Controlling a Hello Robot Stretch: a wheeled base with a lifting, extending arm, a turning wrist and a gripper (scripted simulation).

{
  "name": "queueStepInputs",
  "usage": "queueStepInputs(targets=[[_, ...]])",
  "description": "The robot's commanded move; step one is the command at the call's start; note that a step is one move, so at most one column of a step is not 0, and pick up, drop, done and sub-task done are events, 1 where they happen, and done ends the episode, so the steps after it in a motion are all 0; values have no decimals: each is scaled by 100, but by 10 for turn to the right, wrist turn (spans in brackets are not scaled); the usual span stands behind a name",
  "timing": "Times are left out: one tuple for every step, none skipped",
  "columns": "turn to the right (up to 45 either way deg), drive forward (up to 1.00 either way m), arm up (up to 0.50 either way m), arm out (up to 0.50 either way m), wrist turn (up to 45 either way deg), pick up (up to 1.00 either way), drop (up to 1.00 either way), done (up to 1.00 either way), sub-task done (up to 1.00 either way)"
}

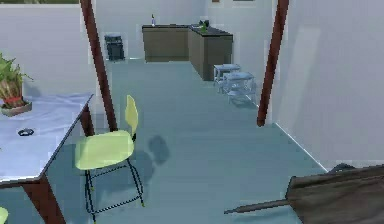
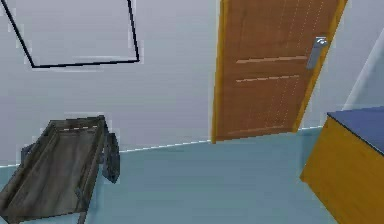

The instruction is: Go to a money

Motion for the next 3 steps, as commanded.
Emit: queueStepInputs(targets=[[0,100,0,0,0,0,0,0,0],[-30,0,0,0,0,0,0,0,0],[0,100,0,0,0,0,0,0,0]])
